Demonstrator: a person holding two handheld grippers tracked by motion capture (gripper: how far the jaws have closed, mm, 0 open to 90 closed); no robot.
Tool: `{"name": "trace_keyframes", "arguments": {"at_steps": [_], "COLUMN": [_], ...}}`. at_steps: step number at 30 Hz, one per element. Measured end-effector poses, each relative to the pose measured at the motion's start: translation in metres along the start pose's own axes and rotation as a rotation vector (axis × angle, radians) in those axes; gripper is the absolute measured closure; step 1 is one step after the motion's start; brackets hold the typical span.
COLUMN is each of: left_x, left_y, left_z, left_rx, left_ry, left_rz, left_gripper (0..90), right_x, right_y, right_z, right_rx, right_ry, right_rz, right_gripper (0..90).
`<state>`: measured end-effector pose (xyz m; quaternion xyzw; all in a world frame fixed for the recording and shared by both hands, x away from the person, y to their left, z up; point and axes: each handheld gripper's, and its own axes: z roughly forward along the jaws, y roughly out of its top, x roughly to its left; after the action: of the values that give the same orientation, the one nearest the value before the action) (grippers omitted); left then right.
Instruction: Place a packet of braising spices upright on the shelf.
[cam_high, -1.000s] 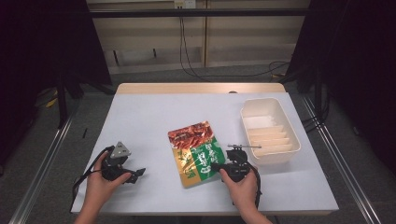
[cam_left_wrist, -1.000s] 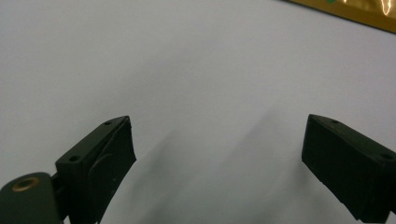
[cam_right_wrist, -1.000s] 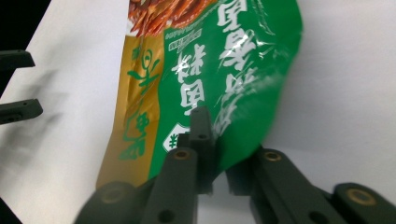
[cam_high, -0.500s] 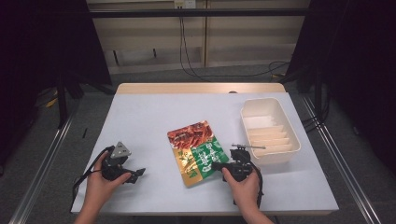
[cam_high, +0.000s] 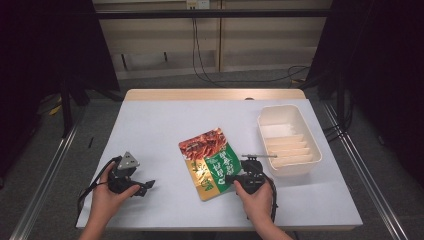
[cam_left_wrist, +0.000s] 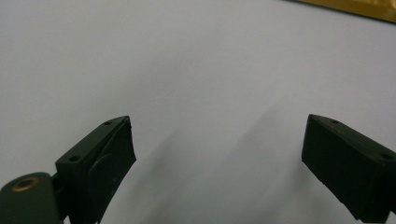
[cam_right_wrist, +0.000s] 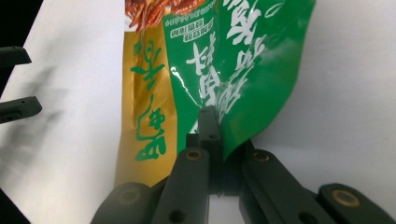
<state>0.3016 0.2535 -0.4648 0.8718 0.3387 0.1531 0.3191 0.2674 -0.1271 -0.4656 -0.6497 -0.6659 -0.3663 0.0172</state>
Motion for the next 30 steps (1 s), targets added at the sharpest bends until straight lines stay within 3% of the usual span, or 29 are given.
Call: {"name": "trace_keyframes", "arguments": {"at_steps": [7, 9, 10, 15, 16, 19, 22, 28, 30], "left_x": [0.001, 0.001, 0.000, 0.001, 0.001, 0.001, 0.001, 0.001, 0.001], "left_y": [0.000, 0.001, 0.001, 0.001, 0.000, 0.000, 0.000, 0.000, 0.000], "left_z": [0.000, -0.001, -0.001, -0.003, -0.002, -0.002, -0.002, -0.002, -0.002], "left_rx": [0.007, 0.011, 0.002, 0.008, -0.002, 0.001, -0.004, -0.011, -0.010], "left_ry": [0.007, 0.009, 0.006, 0.007, 0.002, 0.003, -0.001, -0.002, 0.002], "left_rz": [0.019, 0.017, -0.005, 0.005, -0.002, -0.004, -0.004, -0.010, -0.010], "left_gripper": [9.3, 9.3, 9.2, 9.3, 9.3, 9.2, 9.2, 9.3, 9.3], "right_x": [0.009, 0.011, 0.013, 0.017, 0.020, 0.022, 0.030, 0.039, 0.043], "right_y": [0.027, 0.032, 0.041, 0.061, 0.073, 0.084, 0.105, 0.131, 0.142], "right_z": [-0.020, -0.022, -0.027, -0.037, -0.043, -0.047, -0.054, -0.061, -0.064], "right_rx": [0.063, 0.072, 0.090, 0.121, 0.147, 0.179, 0.249, 0.298, 0.318], "right_ry": [-0.013, -0.013, -0.015, -0.012, -0.006, -0.007, -0.025, -0.048, -0.064], "right_rz": [-0.030, -0.031, -0.038, -0.051, -0.053, -0.062, -0.089, -0.127, -0.160], "right_gripper": [90.0, 90.0, 90.0, 90.0, 90.0, 90.0, 90.0, 90.0, 90.0]}}
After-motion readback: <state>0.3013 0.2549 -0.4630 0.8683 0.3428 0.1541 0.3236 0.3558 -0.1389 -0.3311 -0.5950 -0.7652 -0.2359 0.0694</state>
